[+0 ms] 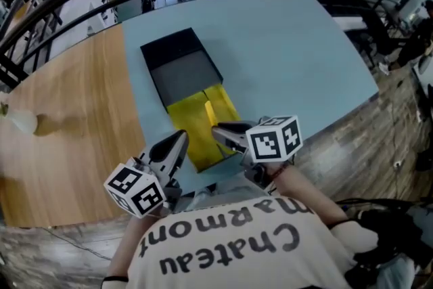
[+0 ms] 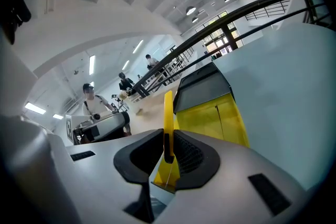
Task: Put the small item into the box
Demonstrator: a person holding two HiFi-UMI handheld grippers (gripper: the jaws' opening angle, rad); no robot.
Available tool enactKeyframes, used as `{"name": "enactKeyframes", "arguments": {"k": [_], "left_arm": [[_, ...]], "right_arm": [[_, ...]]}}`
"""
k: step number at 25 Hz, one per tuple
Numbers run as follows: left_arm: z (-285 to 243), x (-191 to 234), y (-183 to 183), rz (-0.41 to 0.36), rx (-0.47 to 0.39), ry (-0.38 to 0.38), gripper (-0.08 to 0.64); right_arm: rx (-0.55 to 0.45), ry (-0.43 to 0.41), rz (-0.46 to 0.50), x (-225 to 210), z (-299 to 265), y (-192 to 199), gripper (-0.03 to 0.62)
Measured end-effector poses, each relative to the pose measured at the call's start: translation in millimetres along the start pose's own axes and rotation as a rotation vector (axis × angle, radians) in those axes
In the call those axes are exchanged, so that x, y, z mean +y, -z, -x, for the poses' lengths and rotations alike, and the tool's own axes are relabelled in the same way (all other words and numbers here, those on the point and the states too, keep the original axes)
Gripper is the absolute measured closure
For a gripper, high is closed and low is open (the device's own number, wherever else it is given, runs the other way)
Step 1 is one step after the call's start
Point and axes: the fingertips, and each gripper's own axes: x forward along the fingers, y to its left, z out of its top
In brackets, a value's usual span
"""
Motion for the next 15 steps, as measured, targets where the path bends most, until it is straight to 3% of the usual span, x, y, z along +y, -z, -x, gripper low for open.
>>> {"name": "enactKeyframes", "arguments": {"k": [15], "left_arm": [[-40.4, 16.3, 25.8, 0.156, 0.026, -0.164, 0.558]], "right_arm": [[0.374, 0.049, 0.136, -55.2, -32.3, 20.4, 0.514]]}}
